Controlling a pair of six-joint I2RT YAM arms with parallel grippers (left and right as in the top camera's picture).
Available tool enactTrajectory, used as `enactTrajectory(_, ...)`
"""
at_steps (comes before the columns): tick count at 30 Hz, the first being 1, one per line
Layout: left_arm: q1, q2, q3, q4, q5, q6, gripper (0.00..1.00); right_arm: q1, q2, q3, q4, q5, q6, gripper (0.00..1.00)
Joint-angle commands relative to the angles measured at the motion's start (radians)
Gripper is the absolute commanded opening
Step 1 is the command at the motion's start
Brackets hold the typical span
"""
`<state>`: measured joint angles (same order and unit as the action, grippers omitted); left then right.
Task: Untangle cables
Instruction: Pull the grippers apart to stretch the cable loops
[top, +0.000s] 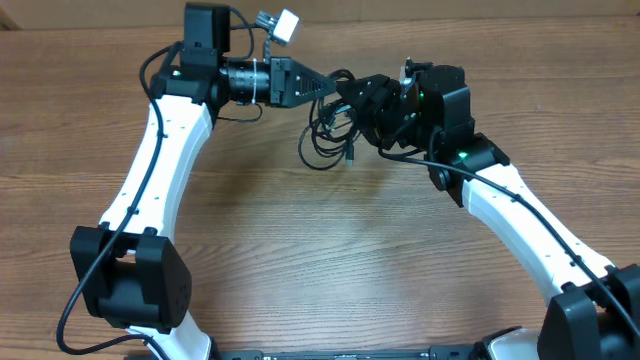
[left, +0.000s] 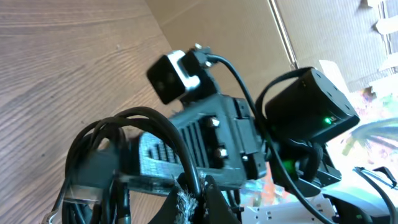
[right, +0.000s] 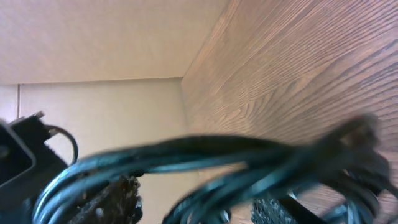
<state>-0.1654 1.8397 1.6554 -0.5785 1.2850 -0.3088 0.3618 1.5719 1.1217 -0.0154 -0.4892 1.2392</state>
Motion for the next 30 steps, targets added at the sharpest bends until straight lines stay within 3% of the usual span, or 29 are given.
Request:
enactTrajectory(1,-0.019,-0.008,0.011,0.003,0.016,-0.006,0.04,0.005,0.002,0.005,0.014,0.026,0.015,0.62)
enactTrajectory(8,-0.02,-0.008,0.011,0.001,0.016,-0.006,0.04,-0.004,0.003,0.005,-0.069,0.063,-0.034,0.6)
enactTrajectory(12,-0.02,-0.008,0.011,0.001,0.016,-0.049,0.04,-0.003,0.004,0.005,-0.128,0.062,-0.163,0.45)
enactTrajectory(16,-0.02,-0.008,0.011,0.0,0.013,-0.077,0.04,-0.003,0.004,0.005,-0.163,0.027,-0.277,0.21)
enactTrajectory(21,-0.018,-0.008,0.011,-0.011,-0.092,-0.069,0.04,-0.027,-0.027,0.006,-0.098,-0.095,-0.302,0.04)
enactTrajectory(30,-0.018,-0.008,0.011,-0.188,-0.413,0.142,0.04,-0.214,-0.156,0.006,-0.063,-0.391,-0.268,0.04)
